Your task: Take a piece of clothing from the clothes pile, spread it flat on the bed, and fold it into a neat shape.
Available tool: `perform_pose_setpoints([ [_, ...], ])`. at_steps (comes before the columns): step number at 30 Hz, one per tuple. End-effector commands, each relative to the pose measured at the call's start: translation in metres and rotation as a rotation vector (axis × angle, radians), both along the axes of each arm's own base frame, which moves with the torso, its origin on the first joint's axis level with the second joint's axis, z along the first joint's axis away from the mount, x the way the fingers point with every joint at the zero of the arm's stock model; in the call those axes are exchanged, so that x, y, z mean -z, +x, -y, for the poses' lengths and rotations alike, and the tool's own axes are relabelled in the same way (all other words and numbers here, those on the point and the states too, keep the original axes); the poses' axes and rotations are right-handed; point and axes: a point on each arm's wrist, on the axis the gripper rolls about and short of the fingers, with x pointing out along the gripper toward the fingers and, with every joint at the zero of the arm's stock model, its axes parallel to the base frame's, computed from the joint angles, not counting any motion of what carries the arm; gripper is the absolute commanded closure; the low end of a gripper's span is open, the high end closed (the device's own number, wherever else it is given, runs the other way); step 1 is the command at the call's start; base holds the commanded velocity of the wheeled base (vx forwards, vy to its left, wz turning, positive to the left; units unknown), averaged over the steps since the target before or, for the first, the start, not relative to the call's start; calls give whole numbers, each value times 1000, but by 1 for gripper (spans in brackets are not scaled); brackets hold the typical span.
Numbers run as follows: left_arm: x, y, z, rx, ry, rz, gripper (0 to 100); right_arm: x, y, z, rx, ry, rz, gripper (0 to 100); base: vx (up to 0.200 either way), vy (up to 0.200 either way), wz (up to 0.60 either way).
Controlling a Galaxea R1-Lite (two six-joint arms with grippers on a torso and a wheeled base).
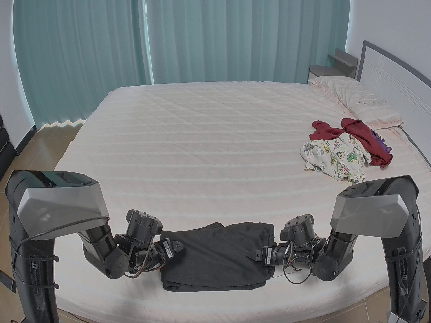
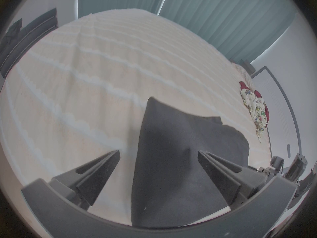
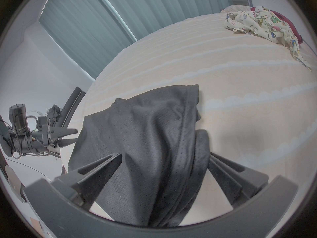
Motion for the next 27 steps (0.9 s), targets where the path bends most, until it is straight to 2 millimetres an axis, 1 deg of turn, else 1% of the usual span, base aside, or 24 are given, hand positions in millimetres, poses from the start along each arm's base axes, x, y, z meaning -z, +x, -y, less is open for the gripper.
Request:
perform_pose_setpoints([
  [1, 18, -2, 6, 3, 35, 18, 0, 10, -7, -11, -34, 0, -13, 0, 0, 0, 0],
  [3, 19, -5, 9, 21, 37, 25, 0, 11, -7, -12, -31, 8, -17, 0, 0, 0, 0],
  [14, 18, -7, 13, 42, 38, 29, 0, 10, -5, -14, -27, 24, -7, 0, 0, 0, 0],
  [16, 18, -9, 18, 60, 36, 30, 0, 10, -5, -16, -29, 23, -6, 0, 0, 0, 0],
  [26, 20, -7, 22, 81, 41, 39, 0, 10, -6, -19, -40, 22, -8, 0, 0, 0, 0],
  [27, 20, -7, 22, 81, 41, 39, 0, 10, -6, -19, -40, 22, -8, 100, 0, 0, 0],
])
